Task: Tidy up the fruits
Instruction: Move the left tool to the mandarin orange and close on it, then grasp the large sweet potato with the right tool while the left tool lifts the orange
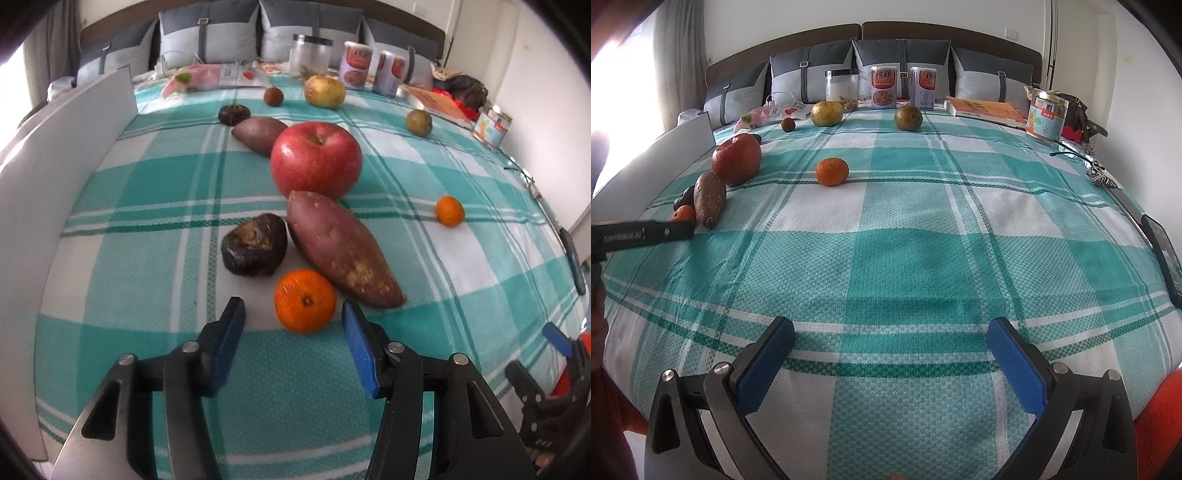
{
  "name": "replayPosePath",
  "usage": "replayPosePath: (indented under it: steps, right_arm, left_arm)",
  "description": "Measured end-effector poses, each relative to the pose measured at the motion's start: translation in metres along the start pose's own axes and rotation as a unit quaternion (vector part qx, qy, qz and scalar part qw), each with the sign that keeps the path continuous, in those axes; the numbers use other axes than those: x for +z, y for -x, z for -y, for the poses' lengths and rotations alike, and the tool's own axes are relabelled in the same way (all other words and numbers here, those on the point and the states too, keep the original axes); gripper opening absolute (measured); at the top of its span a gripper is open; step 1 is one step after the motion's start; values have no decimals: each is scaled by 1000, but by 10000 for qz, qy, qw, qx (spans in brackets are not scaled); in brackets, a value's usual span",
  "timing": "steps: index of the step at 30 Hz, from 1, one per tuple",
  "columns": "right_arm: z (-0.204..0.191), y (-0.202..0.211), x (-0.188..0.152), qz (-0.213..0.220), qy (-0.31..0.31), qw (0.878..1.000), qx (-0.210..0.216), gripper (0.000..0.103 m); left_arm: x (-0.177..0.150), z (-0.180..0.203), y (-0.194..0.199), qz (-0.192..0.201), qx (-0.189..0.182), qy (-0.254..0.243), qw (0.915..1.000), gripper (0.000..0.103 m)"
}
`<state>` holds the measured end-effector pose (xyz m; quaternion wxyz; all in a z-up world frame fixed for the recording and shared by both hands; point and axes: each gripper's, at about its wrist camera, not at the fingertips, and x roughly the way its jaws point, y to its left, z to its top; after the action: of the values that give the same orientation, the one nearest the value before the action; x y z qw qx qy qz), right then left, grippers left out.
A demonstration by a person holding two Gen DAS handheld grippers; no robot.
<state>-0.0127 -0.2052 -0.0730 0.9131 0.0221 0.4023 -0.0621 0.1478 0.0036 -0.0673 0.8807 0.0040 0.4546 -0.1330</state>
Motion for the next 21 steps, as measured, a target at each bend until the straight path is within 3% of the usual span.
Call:
replayPosePath:
  steps: [2, 4, 7, 10, 15, 18, 21]
  right_arm:
    - [0, 0, 0, 3, 3, 10000, 0, 103]
    - [0, 0, 0, 0, 8, 10000, 6, 103]
    - [0, 0, 2, -85, 60, 9999, 51, 103]
    - [-4, -1, 14, -495, 149, 9986, 110, 103]
    - [-71, -10, 81, -689, 598, 9869, 1328, 103]
    - [-125, -37, 127, -984, 986, 9729, 1846, 85]
    - [-162, -67, 152, -1300, 1305, 9655, 1843, 72]
  left_arm:
    - [0, -4, -1, 17, -29, 44, 10000, 56]
    - [-3, -6, 2, 37, -192, -1, 9998, 27]
    - [-9, -9, 11, -1, -295, -4, 9996, 28]
    - [-19, -18, 29, -36, -400, 97, 9991, 28]
    - [-22, -38, 67, 50, -370, 244, 9990, 28]
    - [-22, -48, 92, 164, -373, 365, 9985, 28]
    - [-21, -61, 116, 278, -367, 465, 9979, 28]
